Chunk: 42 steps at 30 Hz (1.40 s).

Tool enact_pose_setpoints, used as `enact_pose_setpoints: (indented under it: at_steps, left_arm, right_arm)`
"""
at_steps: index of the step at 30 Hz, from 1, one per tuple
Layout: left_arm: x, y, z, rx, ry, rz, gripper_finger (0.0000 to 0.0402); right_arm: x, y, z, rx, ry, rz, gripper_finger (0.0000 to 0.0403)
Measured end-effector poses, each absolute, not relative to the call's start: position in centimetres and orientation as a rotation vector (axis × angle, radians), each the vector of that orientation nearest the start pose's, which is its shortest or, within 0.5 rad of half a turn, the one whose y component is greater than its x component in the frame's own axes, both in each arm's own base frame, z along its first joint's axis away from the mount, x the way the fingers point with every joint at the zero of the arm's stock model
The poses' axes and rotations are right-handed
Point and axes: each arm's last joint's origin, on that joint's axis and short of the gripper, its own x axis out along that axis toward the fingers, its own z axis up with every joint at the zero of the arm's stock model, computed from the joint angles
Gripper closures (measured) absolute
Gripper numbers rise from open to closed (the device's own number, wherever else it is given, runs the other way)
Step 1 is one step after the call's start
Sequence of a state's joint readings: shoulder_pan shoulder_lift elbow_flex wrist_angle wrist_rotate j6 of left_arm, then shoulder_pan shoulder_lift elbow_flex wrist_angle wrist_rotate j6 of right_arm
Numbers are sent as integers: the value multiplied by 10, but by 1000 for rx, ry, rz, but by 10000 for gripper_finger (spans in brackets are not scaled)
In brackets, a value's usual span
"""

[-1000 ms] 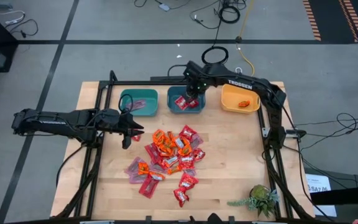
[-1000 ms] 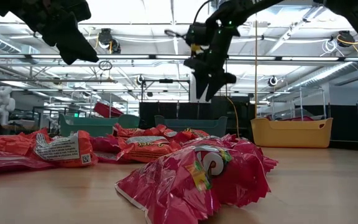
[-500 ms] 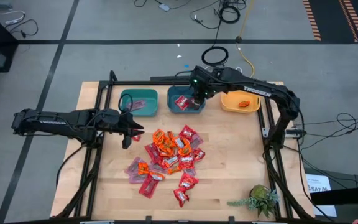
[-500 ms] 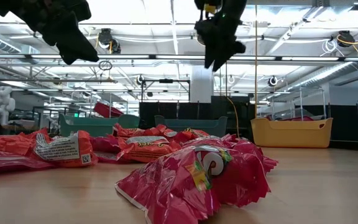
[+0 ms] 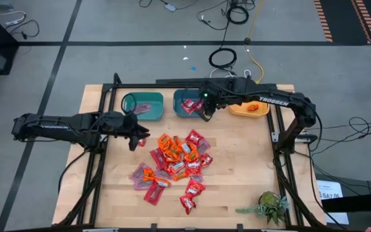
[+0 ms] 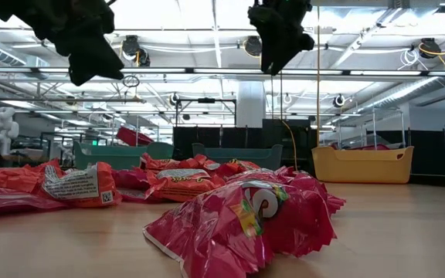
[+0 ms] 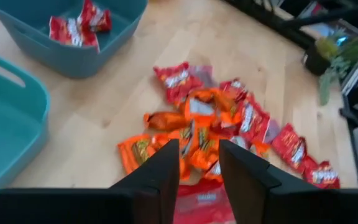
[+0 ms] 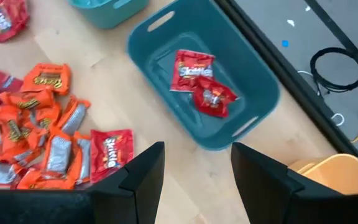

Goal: Sort candy
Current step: Put the red candy into the blue bin

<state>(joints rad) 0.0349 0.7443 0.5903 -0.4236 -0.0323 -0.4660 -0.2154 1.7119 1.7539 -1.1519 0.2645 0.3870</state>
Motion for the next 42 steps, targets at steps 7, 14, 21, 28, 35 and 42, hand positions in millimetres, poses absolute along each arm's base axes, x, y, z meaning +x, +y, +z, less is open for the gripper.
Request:
enact_pose_setpoints:
  at_steps: [7, 14, 21, 28, 35, 42]
  left_arm:
    - [158, 7, 251, -442, 548, 232, 222]
    - [158, 8, 251, -437, 544, 248, 218]
    - [158, 8, 251, -436, 543, 251, 218]
    - [158, 8, 251, -435, 543, 251, 218]
    - [158, 8, 251, -435, 543, 251, 218]
    - [158, 8, 251, -435, 543, 251, 218]
  right_arm:
    - [338, -65, 323, 336, 1058, -631, 225]
    - [341, -50, 288, 402, 1074, -656, 225]
    - [340, -29, 266, 405, 1105, -640, 225]
    - [341, -8, 245, 282, 1161, -438, 225]
    - [338, 1, 233, 286, 1192, -433, 225]
    - [338, 2, 233, 292, 1190, -436, 225]
